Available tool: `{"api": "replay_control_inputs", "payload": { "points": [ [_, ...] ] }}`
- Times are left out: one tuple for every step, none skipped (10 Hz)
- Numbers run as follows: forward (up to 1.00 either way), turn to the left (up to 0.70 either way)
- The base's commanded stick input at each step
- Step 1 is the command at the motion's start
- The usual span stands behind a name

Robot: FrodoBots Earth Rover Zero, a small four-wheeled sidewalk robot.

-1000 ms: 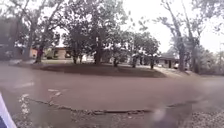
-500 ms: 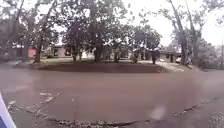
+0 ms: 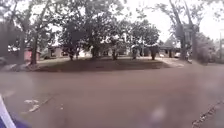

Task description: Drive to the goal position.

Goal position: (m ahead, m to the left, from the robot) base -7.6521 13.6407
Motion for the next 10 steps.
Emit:
{"api": "replay_control_inputs", "payload": {
  "points": [
    [0.7, -0.35],
    [0.7, -0.35],
    [0.7, -0.35],
    [0.7, -0.35],
    [0.07, -0.04],
    [0.0, 0.0],
    [0.0, 0.0],
    [0.0, 0.0],
    [0.0, 0.0],
    [0.0, 0.0]
  ]
}}
